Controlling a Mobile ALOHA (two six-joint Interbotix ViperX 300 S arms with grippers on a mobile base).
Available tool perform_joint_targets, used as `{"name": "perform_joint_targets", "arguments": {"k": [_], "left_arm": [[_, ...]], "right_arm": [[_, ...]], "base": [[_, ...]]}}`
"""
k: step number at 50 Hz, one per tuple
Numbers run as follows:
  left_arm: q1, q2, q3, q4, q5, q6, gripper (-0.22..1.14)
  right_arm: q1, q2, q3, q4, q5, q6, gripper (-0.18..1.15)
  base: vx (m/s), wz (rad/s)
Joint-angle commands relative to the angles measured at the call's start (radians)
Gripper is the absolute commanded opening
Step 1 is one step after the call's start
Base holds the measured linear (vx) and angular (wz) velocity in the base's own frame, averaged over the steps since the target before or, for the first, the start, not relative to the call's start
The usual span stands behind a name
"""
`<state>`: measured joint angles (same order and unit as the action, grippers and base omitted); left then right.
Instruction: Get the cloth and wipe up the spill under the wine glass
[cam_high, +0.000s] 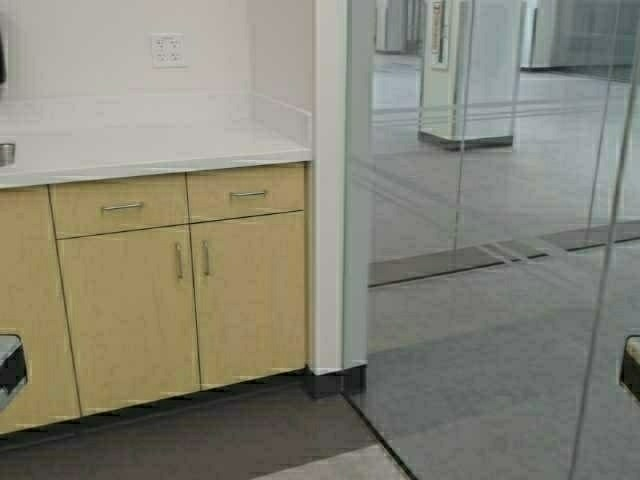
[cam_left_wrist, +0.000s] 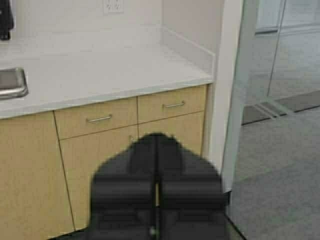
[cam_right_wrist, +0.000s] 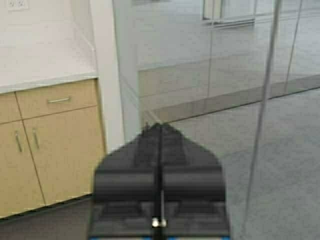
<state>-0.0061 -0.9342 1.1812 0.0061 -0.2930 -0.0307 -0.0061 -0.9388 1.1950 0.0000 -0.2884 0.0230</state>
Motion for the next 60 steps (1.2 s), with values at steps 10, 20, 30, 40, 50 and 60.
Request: {"name": "perform_joint_targets", "arguments": {"k": [10, 20, 30, 40, 50, 60], "left_arm": [[-0.002, 0.003, -0.014, 0.002, -0.012, -0.005, 0.02], [-0.002, -0.026, -0.002, 0.003, -0.014, -0.011, 0.02], [-0.002, -0.029, 0.009, 0.002, -0.028, -0.014, 0.02], [-0.002, -0.023, 0.02, 0.0, -0.052, -0.02, 0.02], [-0.002, -0.031, 0.031, 0.0, -0.049, -0.021, 0.02], [-0.002, -0.026, 0.043, 0.0, -0.049, -0.025, 0.02]], "right_arm": [[-0.002, 0.005, -0.028, -0.003, -0.003, 0.008, 0.05], [0.005, -0.021, -0.028, -0.003, -0.003, 0.015, 0.05], [0.04, -0.035, -0.028, -0.006, -0.005, 0.055, 0.05], [0.04, -0.035, -0.023, -0.021, -0.011, 0.057, 0.05], [0.04, -0.035, -0.018, -0.021, -0.012, 0.06, 0.05], [0.04, -0.026, -0.015, -0.021, -0.02, 0.058, 0.05]], "base": [[0.19, 0.17], [0.23, 0.22], [0.25, 0.25], [0.26, 0.25], [0.28, 0.29], [0.3, 0.34]]}}
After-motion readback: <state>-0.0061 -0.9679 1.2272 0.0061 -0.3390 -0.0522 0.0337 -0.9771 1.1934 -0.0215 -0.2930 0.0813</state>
